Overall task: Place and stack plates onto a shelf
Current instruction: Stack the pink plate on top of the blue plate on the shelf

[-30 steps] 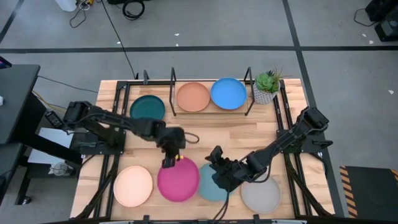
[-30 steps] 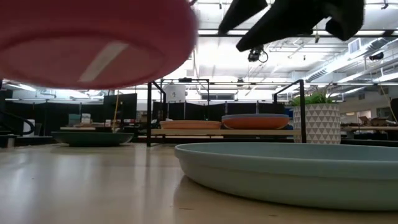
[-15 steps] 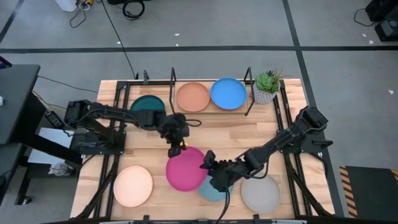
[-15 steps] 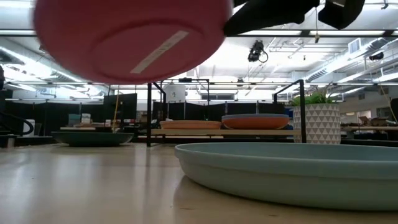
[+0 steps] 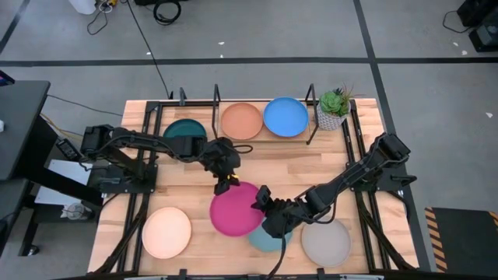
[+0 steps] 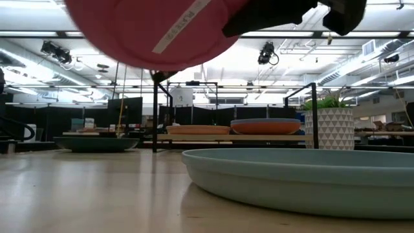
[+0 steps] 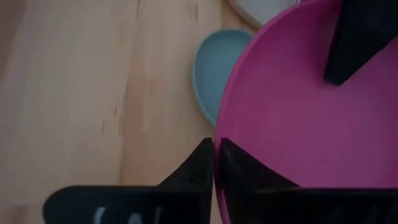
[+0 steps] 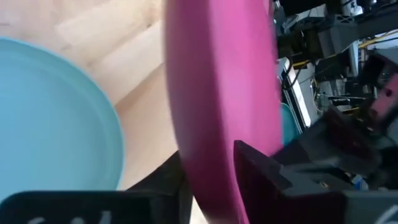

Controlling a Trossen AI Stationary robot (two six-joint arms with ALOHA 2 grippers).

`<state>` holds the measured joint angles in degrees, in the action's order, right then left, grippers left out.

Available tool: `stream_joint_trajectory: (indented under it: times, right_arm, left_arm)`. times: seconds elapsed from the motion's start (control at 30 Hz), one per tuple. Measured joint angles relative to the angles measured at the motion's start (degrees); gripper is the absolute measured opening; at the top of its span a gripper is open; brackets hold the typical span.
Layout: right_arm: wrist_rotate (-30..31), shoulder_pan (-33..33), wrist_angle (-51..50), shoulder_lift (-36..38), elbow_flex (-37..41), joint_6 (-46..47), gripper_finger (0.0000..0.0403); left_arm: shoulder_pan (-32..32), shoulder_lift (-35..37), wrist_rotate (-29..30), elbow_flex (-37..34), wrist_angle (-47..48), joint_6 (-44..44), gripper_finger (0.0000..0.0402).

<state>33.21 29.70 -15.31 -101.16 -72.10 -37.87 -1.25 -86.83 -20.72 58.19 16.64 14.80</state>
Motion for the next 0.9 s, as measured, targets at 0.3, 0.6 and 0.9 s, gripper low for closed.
stream_joint_trajectory:
  times: [0.3, 0.6, 0.9]
  right_arm:
    - [3.1, 1.9, -1.0, 0.0, 0.0, 0.6, 0.0065]
    - [4.6, 2.8, -5.9, 0.0, 0.0, 5.4, 0.0063]
    - [20.1, 0.0, -25.9, 0.0, 0.0, 23.8, 0.0064]
  left_arm:
    - [0.0, 0.9, 3.1, 0.0, -0.8, -2.8, 0.0113]
    - [0.2, 9.5, 13.1, 0.1, -0.9, -8.1, 0.019]
    - [11.3, 18.2, 33.9, -3.5, 0.7, -10.0, 0.0194]
